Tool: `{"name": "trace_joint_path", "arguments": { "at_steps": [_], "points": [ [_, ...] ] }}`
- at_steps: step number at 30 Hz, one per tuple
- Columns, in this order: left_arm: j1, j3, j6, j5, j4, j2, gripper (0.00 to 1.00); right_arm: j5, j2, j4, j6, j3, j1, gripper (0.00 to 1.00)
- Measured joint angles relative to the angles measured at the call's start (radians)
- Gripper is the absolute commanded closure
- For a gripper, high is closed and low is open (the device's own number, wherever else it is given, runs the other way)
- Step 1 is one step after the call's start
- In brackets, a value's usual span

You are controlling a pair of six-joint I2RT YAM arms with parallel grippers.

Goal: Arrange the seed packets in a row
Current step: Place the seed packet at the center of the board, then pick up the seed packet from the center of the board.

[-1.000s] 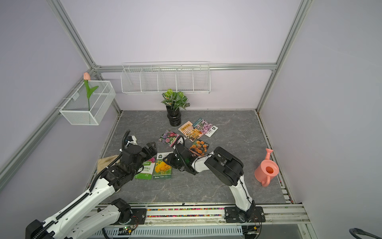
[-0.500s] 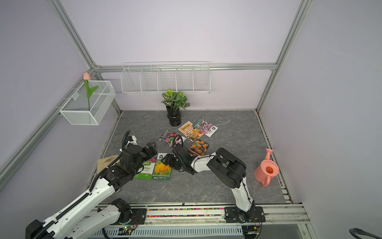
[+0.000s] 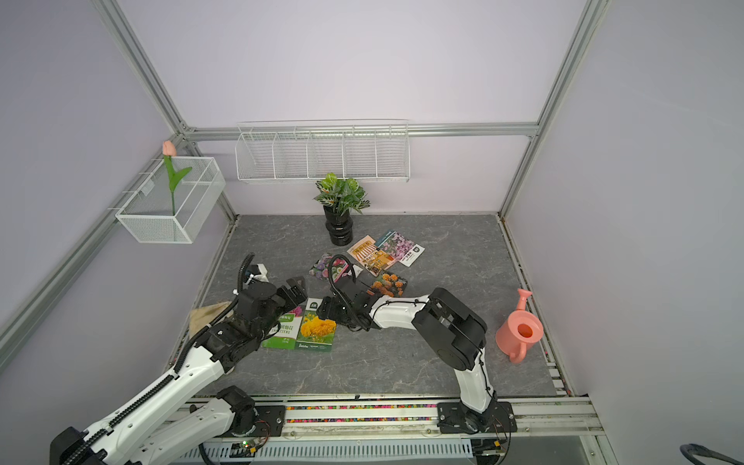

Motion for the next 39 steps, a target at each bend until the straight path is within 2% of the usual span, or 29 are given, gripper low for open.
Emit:
{"name": "trace_joint_path", "arguments": {
  "at_steps": [4, 10, 13, 19, 26, 31, 36, 39],
  "points": [
    [0.0, 0.0, 0.001, 0.034, 0.023, 0.027, 0.01, 0.048, -0.083, -0.109, -0.076, -0.042, -0.064, 0.16],
    [0.001, -0.002, 0.032, 0.165, 0.182, 0.157, 0.01, 0.013, -0.288, -0.104, -0.172, -0.228, -0.325, 0.16],
    [0.001, 0.027, 0.086, 0.274, 0.275, 0.317, 0.0, -0.052, -0.343, -0.068, -0.207, -0.294, -0.425, 0.16],
    [0.002, 0.272, 0.214, 0.5, 0.344, 0.705, 0.0, -0.221, -0.351, 0.035, -0.23, -0.397, -0.557, 0.16],
    [0.002, 0.47, 0.289, 0.692, 0.372, 0.969, 0.05, -0.353, -0.323, 0.188, -0.214, -0.468, -0.616, 0.16],
    [0.002, 0.493, 0.307, 0.778, 0.367, 1.047, 0.08, -0.422, -0.265, 0.319, -0.182, -0.494, -0.63, 0.17],
    [0.0, 0.504, 0.312, 0.792, 0.353, 1.097, 0.09, -0.476, -0.202, 0.453, -0.146, -0.496, -0.635, 0.18],
    [0.0, 0.523, 0.308, 0.821, 0.365, 1.122, 0.14, -0.494, -0.178, 0.508, -0.132, -0.497, -0.635, 0.18]
  ]
}}
